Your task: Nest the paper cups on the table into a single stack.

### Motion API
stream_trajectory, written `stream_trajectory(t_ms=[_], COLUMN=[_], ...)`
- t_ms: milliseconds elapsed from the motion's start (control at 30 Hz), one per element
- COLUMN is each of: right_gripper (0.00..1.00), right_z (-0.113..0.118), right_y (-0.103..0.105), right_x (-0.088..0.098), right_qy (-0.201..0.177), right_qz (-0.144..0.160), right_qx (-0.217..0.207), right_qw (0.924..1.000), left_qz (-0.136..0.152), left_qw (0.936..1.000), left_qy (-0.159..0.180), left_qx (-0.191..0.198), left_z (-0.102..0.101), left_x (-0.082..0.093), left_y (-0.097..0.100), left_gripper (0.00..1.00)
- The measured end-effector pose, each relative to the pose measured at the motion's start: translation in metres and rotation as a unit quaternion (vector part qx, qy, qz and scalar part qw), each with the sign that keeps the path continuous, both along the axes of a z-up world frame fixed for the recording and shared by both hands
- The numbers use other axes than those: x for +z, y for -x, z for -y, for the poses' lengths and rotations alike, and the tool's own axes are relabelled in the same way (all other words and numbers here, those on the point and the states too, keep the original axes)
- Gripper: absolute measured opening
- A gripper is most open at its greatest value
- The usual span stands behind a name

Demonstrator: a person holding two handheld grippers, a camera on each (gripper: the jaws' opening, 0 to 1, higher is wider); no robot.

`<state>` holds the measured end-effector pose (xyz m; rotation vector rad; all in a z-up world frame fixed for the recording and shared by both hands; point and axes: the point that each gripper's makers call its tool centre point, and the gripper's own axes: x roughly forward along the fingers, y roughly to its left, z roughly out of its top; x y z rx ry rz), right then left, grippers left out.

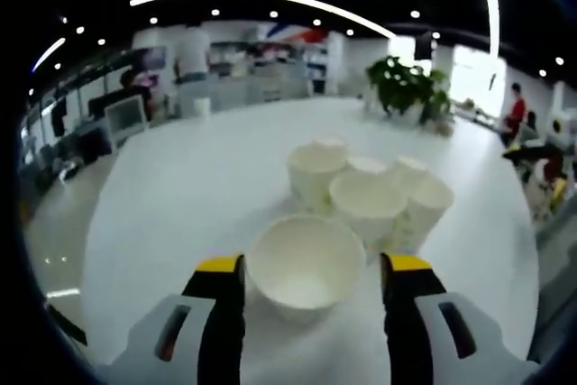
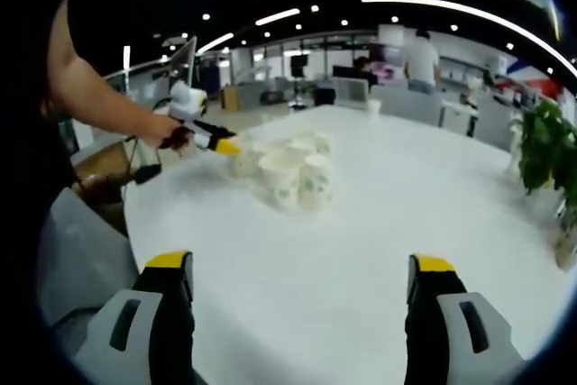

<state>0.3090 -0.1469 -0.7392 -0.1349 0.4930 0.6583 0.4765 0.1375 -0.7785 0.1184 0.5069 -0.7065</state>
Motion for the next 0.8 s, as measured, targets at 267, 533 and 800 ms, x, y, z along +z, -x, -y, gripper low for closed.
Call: stream_trajectory(t_ms=[267,533,800], right_gripper=[0.98,0.98,0.98], right_z=[0.0011,0.0030,0.0014], right_y=[0.0009,0.0001,-0.0005], right_x=[0.0007,0.0018,0.0030], right_qy=[0.002,0.002,0.001], right_qz=[-0.001,0.001,0.002], right_qx=[0.000,-0.002,-0.001], right_qw=[1.0000,1.0000,1.0000], left_qz=[-0.001,-0.005,0.002], left_qw=[0.9997,0.9999,0.9999], left_qy=[-0.022,-0.007,-0.004], left_qx=[0.008,0.012,0.013], left_z=[-0.0033,-0.0021,-0.0036], left_x=[-0.0021,0.0014,0.0062], left_y=[0.0014,0.0009,-0.0003], left_gripper=[0.48,0.46,0.45])
